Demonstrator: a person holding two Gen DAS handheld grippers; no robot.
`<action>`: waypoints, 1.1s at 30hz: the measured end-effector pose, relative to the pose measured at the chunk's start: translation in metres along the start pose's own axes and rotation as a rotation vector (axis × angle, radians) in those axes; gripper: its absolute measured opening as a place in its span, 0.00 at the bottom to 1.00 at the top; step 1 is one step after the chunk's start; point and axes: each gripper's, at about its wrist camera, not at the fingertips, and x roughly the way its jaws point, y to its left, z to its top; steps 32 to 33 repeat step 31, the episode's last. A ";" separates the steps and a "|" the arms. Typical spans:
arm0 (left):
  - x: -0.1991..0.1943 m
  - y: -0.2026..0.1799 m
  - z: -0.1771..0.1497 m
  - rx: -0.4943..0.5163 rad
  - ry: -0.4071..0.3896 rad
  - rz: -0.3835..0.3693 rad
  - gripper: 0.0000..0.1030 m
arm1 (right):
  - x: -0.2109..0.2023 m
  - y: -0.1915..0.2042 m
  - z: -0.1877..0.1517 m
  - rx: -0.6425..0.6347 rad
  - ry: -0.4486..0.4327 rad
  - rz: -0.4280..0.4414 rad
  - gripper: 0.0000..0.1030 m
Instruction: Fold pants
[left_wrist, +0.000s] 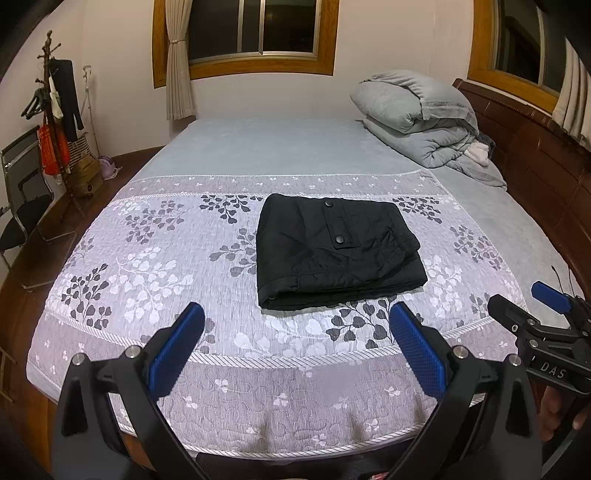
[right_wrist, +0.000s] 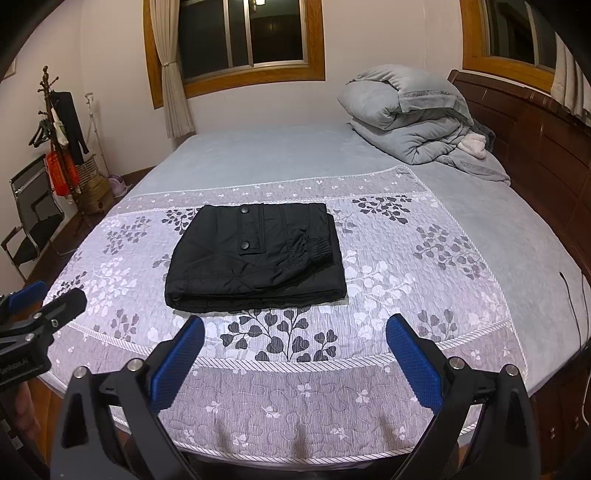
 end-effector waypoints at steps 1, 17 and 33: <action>0.000 0.000 0.000 0.000 0.000 -0.001 0.97 | 0.000 0.000 0.000 0.000 0.000 0.001 0.96; 0.004 -0.002 -0.001 0.002 -0.009 -0.009 0.97 | 0.003 -0.001 -0.003 0.005 0.013 -0.005 0.96; 0.008 0.002 0.002 -0.025 0.010 -0.024 0.97 | 0.004 -0.002 -0.003 0.009 0.011 -0.004 0.96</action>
